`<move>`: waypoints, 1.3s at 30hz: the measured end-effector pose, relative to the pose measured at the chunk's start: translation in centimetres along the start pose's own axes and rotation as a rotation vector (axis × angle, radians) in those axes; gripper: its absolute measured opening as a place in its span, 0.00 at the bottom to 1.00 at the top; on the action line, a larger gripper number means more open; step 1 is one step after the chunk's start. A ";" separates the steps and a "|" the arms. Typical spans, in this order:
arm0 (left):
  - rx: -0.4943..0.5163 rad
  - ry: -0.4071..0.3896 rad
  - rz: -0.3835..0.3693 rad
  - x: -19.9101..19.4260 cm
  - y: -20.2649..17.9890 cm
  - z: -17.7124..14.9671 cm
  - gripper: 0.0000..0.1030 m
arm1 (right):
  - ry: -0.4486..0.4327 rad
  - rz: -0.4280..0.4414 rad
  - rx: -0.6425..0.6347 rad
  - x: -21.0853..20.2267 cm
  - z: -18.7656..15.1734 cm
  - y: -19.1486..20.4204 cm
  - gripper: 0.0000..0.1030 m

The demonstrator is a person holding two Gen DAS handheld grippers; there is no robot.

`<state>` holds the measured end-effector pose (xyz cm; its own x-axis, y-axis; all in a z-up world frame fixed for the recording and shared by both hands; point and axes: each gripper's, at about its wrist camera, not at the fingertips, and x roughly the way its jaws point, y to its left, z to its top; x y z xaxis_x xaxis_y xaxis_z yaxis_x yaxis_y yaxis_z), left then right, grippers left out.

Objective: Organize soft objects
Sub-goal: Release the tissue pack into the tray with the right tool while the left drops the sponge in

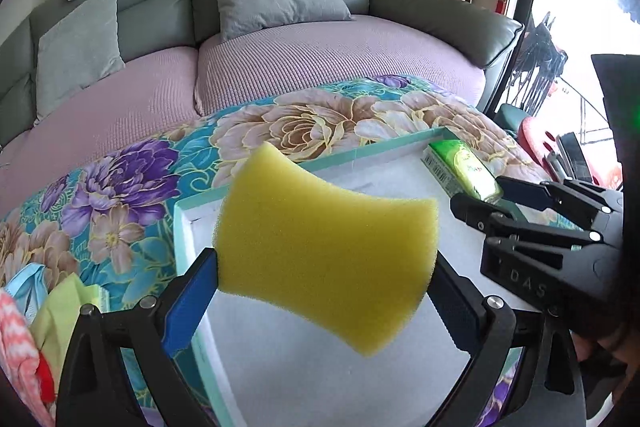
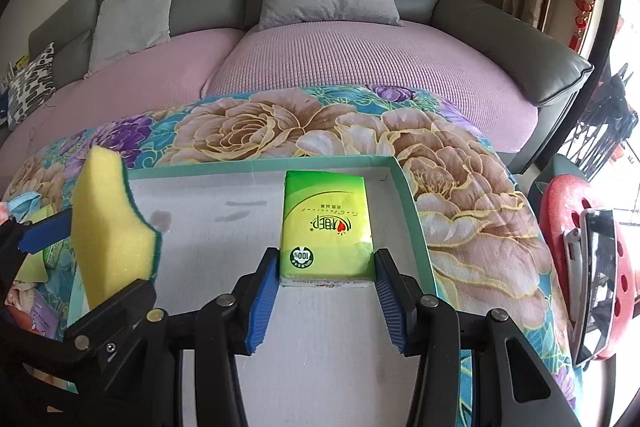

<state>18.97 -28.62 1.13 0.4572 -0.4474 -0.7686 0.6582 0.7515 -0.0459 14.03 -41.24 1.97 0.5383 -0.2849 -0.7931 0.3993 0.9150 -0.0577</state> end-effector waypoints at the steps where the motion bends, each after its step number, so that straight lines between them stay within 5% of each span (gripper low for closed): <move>1: -0.009 -0.003 0.003 0.1 0.1 0.2 0.96 | -0.001 -0.001 -0.003 0.1 0.2 -0.1 0.49; 11: -0.099 -0.004 0.011 0.7 1.6 1.4 0.97 | -0.013 -0.004 -0.027 0.2 1.1 0.0 0.50; 19: -0.159 -0.038 0.009 -0.7 2.9 1.7 0.97 | -0.036 0.002 -0.030 -0.7 1.3 -0.4 0.99; 39: -0.263 -0.057 0.125 -9.3 8.7 -1.7 1.00 | -0.025 0.013 -0.116 -7.6 -0.6 4.6 1.00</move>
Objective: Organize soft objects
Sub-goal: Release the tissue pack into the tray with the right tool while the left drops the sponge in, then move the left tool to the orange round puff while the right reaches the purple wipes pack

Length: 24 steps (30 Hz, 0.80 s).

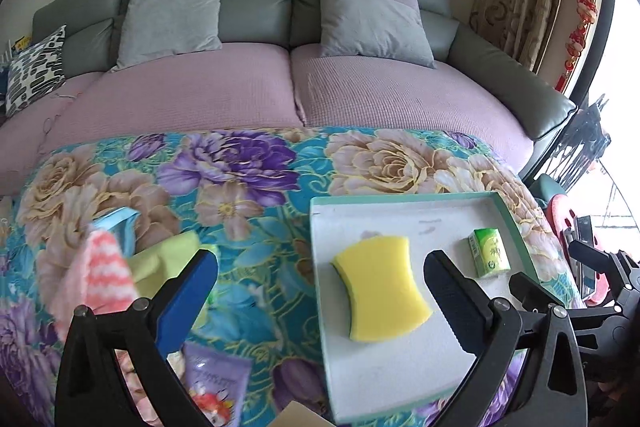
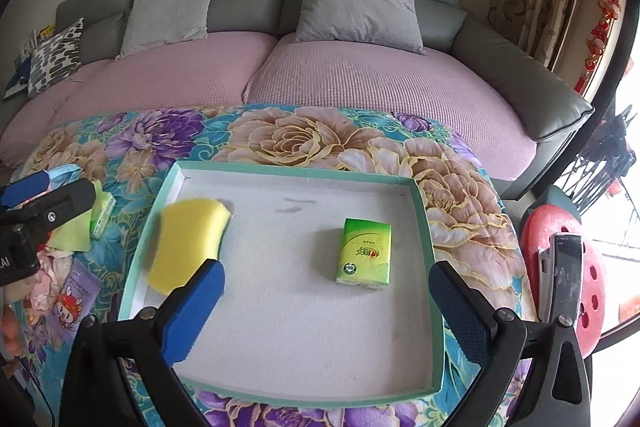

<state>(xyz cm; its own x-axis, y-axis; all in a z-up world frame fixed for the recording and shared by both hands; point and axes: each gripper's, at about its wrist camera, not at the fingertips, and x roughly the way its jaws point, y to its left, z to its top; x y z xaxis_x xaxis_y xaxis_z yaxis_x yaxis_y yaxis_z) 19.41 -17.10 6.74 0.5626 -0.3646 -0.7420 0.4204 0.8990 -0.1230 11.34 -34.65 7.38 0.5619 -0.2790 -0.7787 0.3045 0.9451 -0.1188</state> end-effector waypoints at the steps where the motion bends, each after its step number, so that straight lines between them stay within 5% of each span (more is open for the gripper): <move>1: -0.004 0.002 0.003 -0.6 0.5 -0.1 1.00 | -0.002 0.006 -0.008 -0.5 -0.1 0.5 1.00; 7: -0.087 -0.028 0.021 -4.9 4.6 -0.9 1.00 | -0.016 0.056 -0.055 -3.4 -0.3 4.0 1.00; 16: -0.185 -0.049 0.195 -9.0 11.4 -0.9 1.00 | -0.059 0.166 -0.155 -6.4 0.0 10.6 1.00; 24: -0.347 -0.046 0.191 -9.7 16.3 -4.9 1.00 | -0.038 0.260 -0.174 -5.6 -1.6 15.5 1.00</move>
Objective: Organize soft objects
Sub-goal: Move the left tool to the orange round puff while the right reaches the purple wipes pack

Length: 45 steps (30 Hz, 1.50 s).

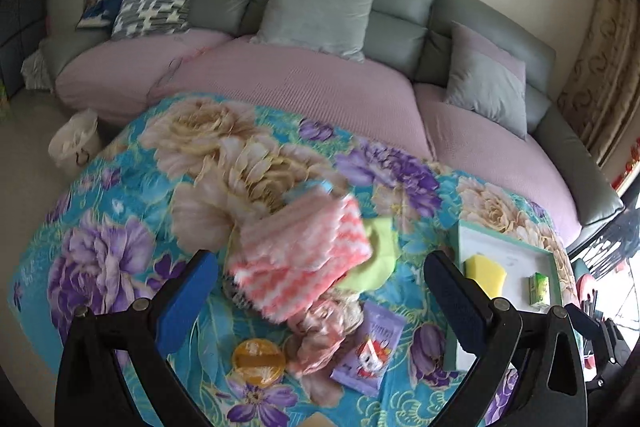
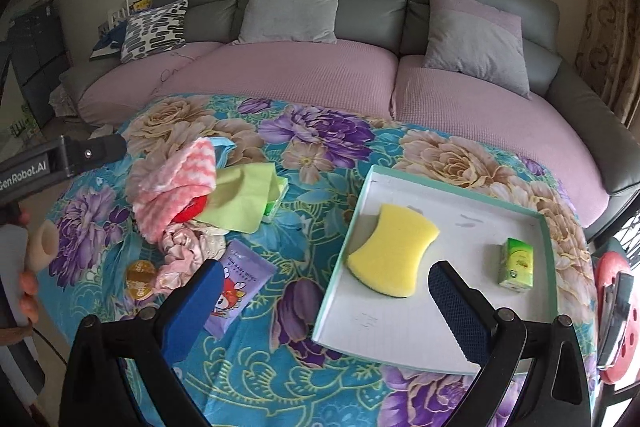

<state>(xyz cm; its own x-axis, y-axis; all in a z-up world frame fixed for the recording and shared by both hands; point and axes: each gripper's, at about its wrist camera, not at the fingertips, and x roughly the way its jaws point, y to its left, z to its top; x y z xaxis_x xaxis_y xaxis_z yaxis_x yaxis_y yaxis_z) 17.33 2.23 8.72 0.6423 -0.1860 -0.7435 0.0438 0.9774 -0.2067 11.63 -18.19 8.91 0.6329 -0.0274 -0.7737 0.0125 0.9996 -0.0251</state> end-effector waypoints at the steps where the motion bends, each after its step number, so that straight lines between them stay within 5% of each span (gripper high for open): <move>1: -0.018 0.011 0.004 0.2 0.6 -0.5 1.00 | 0.008 0.008 -0.002 0.3 -0.2 0.5 1.00; 10: -0.104 -0.031 0.084 0.3 5.7 -3.6 1.00 | 0.017 0.053 -0.036 2.3 -1.6 4.0 1.00; 16: -0.124 0.077 0.086 2.8 8.4 -7.1 1.00 | 0.099 0.104 -0.034 5.8 -4.0 6.1 1.00; 22: -0.087 0.179 0.095 5.7 8.4 -9.2 1.00 | 0.137 0.108 -0.050 8.5 -4.4 7.5 1.00; 38: 0.072 0.234 0.130 9.3 6.1 -10.7 1.00 | 0.096 0.065 -0.040 9.4 -2.6 5.8 1.00; 42: 0.077 0.213 0.148 9.0 6.2 -10.7 0.96 | 0.106 0.084 -0.034 10.1 -3.1 6.1 1.00; 45: 0.080 0.192 0.130 8.5 6.3 -10.4 0.84 | 0.111 0.100 -0.052 10.6 -3.4 6.7 1.00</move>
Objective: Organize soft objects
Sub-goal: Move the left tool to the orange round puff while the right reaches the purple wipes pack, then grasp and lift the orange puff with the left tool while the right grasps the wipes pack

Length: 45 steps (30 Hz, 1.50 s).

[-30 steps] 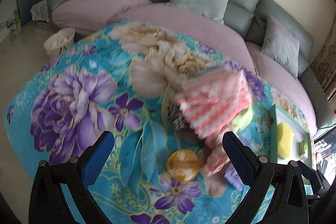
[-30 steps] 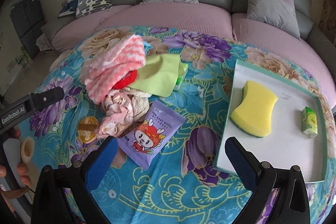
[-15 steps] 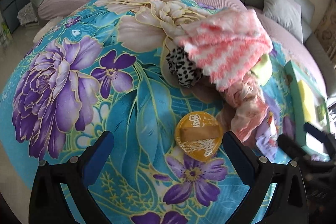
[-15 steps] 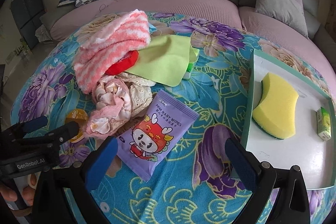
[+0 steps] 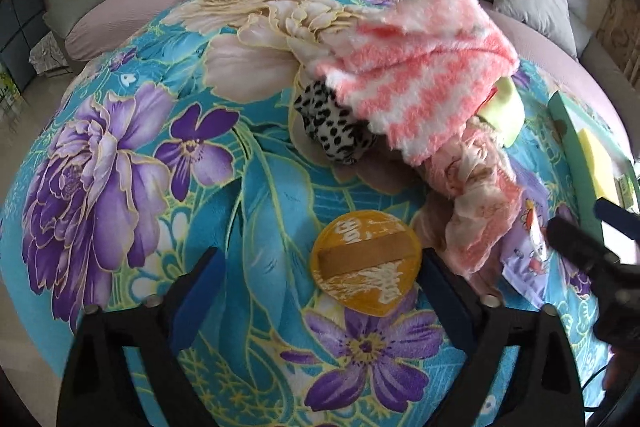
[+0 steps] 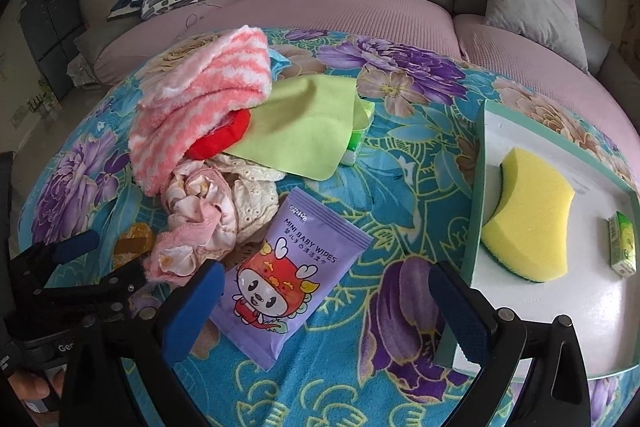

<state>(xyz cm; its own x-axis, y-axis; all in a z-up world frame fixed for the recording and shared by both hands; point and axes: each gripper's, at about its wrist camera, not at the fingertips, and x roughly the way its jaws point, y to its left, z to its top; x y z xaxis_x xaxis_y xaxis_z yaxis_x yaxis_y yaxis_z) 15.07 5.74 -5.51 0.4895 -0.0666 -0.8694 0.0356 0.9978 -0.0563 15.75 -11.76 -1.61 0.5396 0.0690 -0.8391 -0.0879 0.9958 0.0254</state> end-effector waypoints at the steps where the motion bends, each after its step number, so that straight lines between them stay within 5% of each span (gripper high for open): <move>1: 0.007 -0.003 -0.011 -0.1 -0.2 0.0 0.82 | 0.002 0.004 -0.008 0.2 -0.1 0.3 1.00; 17: 0.044 0.006 0.019 0.3 -0.8 -0.2 0.79 | 0.025 0.066 0.095 2.2 -1.0 -0.1 0.99; 30: 0.072 0.003 0.017 -0.5 -1.6 -0.5 0.66 | 0.009 0.070 0.114 2.3 -1.0 -0.1 0.82; 33: 0.082 0.002 0.011 -0.7 -1.9 -0.6 0.59 | 0.000 0.087 0.103 1.7 -1.2 0.2 0.64; 36: 0.083 -0.002 -0.002 -1.0 -2.1 -0.7 0.52 | -0.001 0.083 0.096 1.6 -1.3 0.4 0.63; 45: 0.072 -0.024 0.035 -1.9 -1.6 -0.4 0.51 | -0.008 0.126 0.114 0.9 -1.3 -0.3 0.53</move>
<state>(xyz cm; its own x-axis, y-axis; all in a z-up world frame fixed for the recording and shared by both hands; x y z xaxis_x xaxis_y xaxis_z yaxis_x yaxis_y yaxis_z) 13.72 4.26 -3.92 0.5127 -0.0324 -0.8580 0.0804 0.9967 0.0104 15.19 -12.07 -3.04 0.5368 0.1933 -0.8213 -0.0598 0.9797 0.1915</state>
